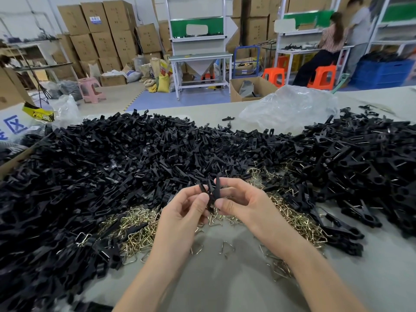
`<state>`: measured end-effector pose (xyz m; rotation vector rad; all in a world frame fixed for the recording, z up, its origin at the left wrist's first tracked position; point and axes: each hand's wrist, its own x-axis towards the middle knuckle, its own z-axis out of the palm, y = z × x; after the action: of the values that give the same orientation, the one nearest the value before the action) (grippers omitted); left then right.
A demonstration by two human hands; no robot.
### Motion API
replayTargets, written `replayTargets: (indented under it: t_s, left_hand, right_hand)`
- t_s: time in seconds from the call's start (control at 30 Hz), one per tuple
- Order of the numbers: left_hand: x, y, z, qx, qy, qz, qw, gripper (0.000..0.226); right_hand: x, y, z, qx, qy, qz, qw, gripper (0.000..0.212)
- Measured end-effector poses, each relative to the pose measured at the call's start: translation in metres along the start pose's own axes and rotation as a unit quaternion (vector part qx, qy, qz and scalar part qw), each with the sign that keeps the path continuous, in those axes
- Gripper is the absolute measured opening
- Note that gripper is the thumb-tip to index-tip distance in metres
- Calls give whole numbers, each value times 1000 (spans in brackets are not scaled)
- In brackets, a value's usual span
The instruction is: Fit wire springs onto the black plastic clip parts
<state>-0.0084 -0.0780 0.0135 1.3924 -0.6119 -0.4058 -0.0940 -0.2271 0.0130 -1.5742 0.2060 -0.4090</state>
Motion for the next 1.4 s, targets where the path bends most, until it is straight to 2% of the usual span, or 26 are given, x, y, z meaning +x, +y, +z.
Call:
replayTargets:
  t_s: [0.13, 0.37, 0.8, 0.93, 1.17, 1.23, 1.3, 1.4]
  left_hand:
    - [1, -3, 3, -25, 22, -19, 999, 12]
    - [2, -1, 3, -13, 35, 3, 999, 10]
    - [1, -4, 1, -7, 26, -24, 999, 12]
    - [-1, -3, 2, -26, 23, -38, 999, 15]
    - [2, -2, 3, -39, 14, -34, 999, 32]
    - [-1, -3, 4, 25, 2, -3, 1000, 34]
    - [-8, -10, 7, 187, -18, 71, 980, 35]
    - [-24, -18, 22, 404, -126, 164, 891, 45]
  right_hand:
    - [-1, -1, 1, -6, -10, -4, 1000, 39]
    - [-1, -1, 2, 6, -9, -13, 1000, 39]
    - [-1, 0, 2, -8, -8, -28, 1000, 35]
    - [0, 3, 3, -44, -2, -42, 998, 34]
    - [0, 3, 0, -6, -18, -53, 998, 23]
    - [0, 0, -2, -26, 13, -63, 998, 23]
    - [1, -2, -7, -55, 89, -74, 992, 26]
    - [3, -5, -21, -24, 201, -91, 975, 30]
